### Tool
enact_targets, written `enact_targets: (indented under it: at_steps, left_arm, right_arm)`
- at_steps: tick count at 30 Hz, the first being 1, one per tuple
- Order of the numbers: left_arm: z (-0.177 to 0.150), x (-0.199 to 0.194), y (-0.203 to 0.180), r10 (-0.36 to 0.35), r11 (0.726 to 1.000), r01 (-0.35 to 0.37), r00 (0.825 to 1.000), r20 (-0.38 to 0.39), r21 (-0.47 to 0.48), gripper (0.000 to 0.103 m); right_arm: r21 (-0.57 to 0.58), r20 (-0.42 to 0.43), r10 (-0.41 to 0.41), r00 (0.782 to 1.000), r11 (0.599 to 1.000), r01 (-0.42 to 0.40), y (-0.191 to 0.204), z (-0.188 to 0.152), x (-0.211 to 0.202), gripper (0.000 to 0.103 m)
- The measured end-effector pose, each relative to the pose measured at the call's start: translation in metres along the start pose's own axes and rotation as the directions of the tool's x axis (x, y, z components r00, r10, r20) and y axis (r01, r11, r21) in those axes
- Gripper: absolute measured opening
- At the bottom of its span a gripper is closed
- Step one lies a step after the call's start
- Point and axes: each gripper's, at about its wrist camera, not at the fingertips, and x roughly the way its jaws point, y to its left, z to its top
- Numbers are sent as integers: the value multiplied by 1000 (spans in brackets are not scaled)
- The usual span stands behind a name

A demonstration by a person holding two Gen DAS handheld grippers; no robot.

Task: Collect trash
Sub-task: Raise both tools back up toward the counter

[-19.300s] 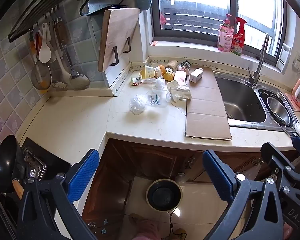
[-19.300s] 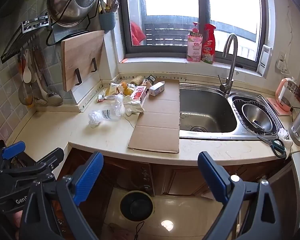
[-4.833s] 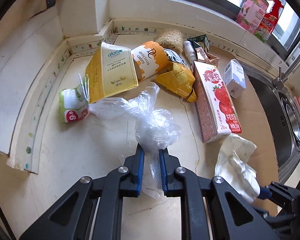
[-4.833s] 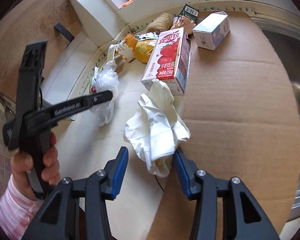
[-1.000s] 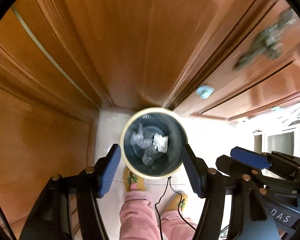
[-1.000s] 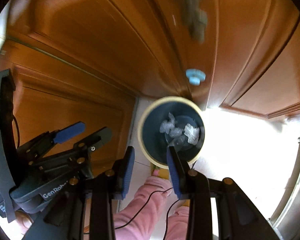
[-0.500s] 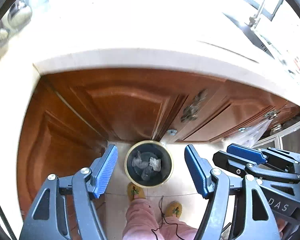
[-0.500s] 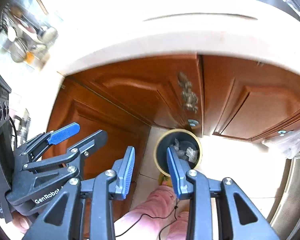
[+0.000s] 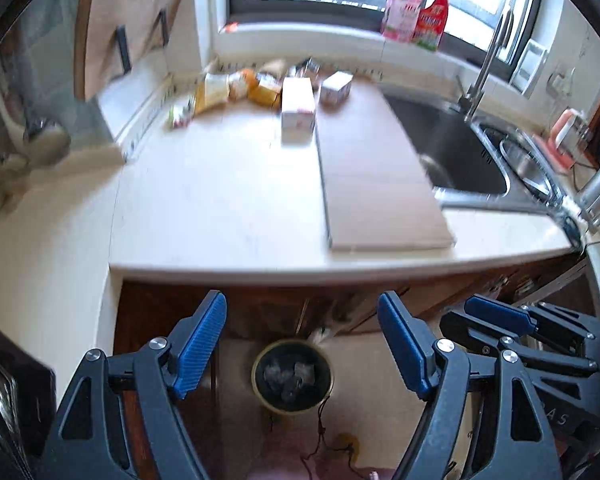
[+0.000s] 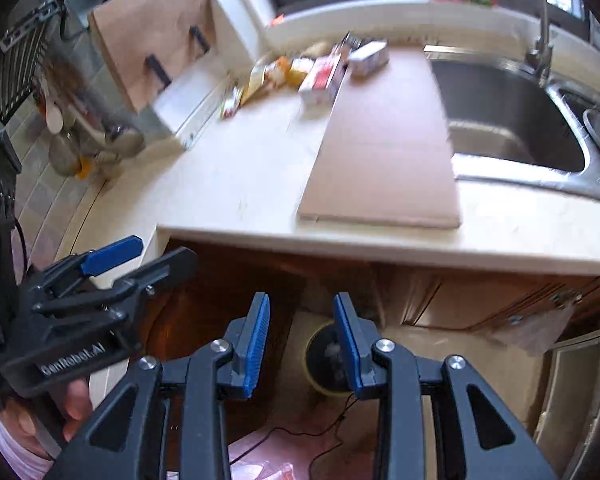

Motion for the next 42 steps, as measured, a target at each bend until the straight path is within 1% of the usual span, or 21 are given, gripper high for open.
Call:
enact_targets:
  at_steps: [4,6,10,12,14,17,20,23,26,28,30,32,35,38,41,42]
  left_arm:
    - [43,-17,-14,-9,999,7,998,62,44,78]
    - [65,-20,-22,-20,998,14,996,89,65,78]
    - [104,-20,-31,-69,995,58,989,132,84,79]
    - [122,-18,-33,-87,993,74,986,142,96,79]
    - [137,-16,-33,-103,989,85,983,154,118,79]
    - [157,-10,-30,-104,986,79,979,173,149,84]
    - [177,-1,-25,-109,983,80,979,175,166,84]
    - [196,8,-20,-102,983,69,977,186,172,84]
    - [213,21,-14,-73,987,43,979,192,158,87]
    - [224,33,-10,-51,991,26,981,188,133,88]
    - [232,47,-7,-25,994,6,984,176,109,89]
    - [242,65,-5,18,996,-32,987,162,84,89]
    - [256,95,-1,76,995,-83,989,128,49,89]
    - [270,135,1,105,994,-106,992,67,14,89]
    - [281,179,3,140,990,-140,990,3,-20,89]
    - [284,193,3,142,989,-142,990,-17,-30,89]
  right_arm:
    - [33,71,-57,996,998,55,-4,28,-29,34]
    - [44,107,-90,990,995,86,-8,44,-42,34]
    - [62,172,-162,972,986,153,-15,71,-63,34]
    - [77,202,-192,961,981,179,-17,86,-73,36]
    - [95,224,-221,949,974,204,-20,99,-79,40]
    - [118,246,-263,933,964,240,-22,117,-84,43]
    - [152,251,-300,920,951,268,-29,136,-83,43]
    - [192,247,-310,918,944,267,-37,153,-81,44]
    - [198,246,-313,917,943,269,-44,168,-75,44]
    - [189,239,-308,921,945,267,-49,179,-66,44]
    - [174,228,-277,933,955,241,-56,193,-53,46]
    - [149,214,-240,947,966,211,-65,209,-36,48]
    - [110,180,-181,967,981,163,-78,234,-4,48]
    - [69,134,-143,981,988,135,-90,260,32,48]
    - [38,85,-116,990,993,114,-107,288,70,49]
    - [35,68,-106,992,994,103,-113,297,83,49]
